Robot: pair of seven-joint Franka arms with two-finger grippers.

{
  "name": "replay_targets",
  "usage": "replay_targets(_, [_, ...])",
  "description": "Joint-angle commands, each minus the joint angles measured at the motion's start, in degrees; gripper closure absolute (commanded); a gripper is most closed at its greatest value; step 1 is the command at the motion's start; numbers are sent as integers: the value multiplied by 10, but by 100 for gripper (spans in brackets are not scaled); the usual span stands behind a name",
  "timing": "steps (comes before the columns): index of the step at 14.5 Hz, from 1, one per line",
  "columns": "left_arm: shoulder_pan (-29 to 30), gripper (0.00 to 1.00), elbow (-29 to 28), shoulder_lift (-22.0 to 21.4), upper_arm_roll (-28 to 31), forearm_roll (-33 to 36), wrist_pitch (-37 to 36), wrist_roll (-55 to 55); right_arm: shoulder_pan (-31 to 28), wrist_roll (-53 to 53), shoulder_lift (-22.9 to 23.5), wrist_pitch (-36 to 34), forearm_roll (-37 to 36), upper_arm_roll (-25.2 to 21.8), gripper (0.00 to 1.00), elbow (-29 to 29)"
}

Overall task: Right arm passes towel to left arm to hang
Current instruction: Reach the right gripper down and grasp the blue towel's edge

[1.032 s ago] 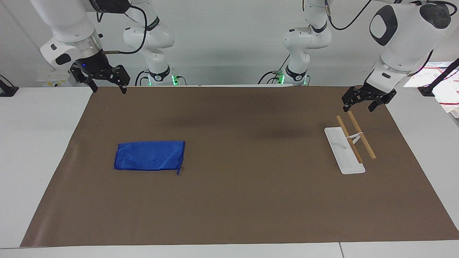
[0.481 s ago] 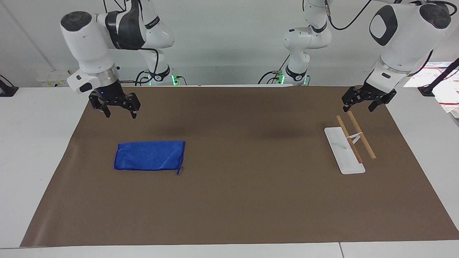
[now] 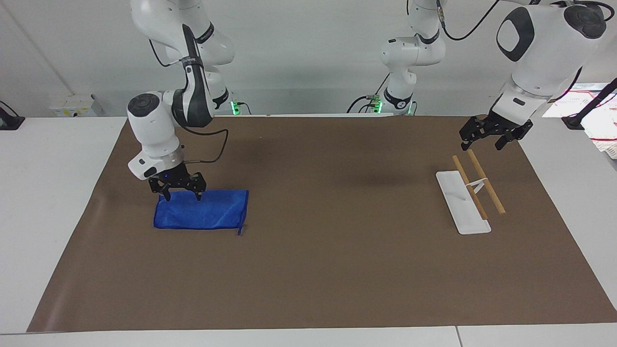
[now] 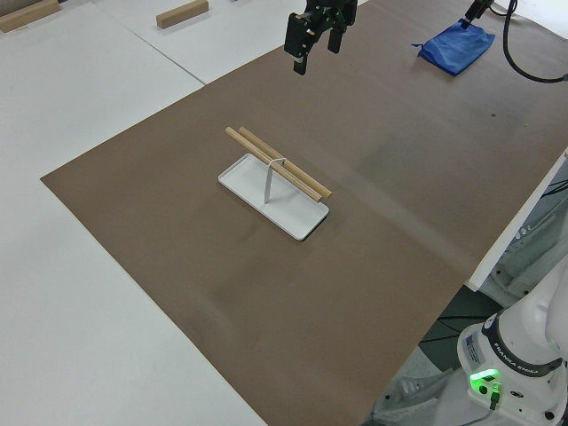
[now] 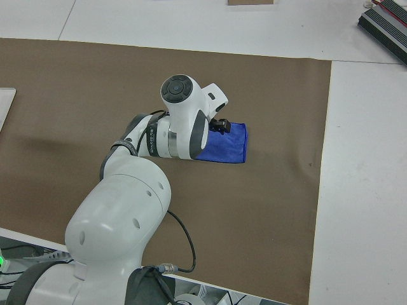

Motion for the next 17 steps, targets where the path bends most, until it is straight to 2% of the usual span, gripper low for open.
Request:
replay_targets(1, [5,0,-22,-17,-4,10,12,6,-12,-34,20,29,3,4,0,-8])
replay_targets(3, [5,0,-22,-17,-4,10,10,6,-16,-47,47,65,4,4,0,-9])
replay_targets(5, [5,0,-22,-17,-4,10,10,6,-16,-46,54,75,4,4,0,-9])
replay_targets(6, [5,0,-22,-17,-4,10,10,6,-16,-46,55,75,4,4,10,-8])
replay_targets(8, [5,0,-22,-17,-4,10,10,6,-16,-46,55,75,4,4,51,-8])
replay_targets(9, [5,0,-22,-17,-4,10,10,6,-16,-45,54,74,4,4,78,-8])
replay_targets(10, [5,0,-22,-17,-4,10,10,6,-16,-46,54,71,4,5,100,-9])
replay_targets(13, [5,0,-22,-17,-4,10,10,6,-11,-44,54,60,4,5,100,-3])
replay_targets(15, [5,0,-22,-17,-4,10,10,6,-4,-42,46,-19,5,6,100,42])
replay_targets(17, [5,0,-22,-17,-4,10,10,6,1,-38,32,-130,34,13,100,113])
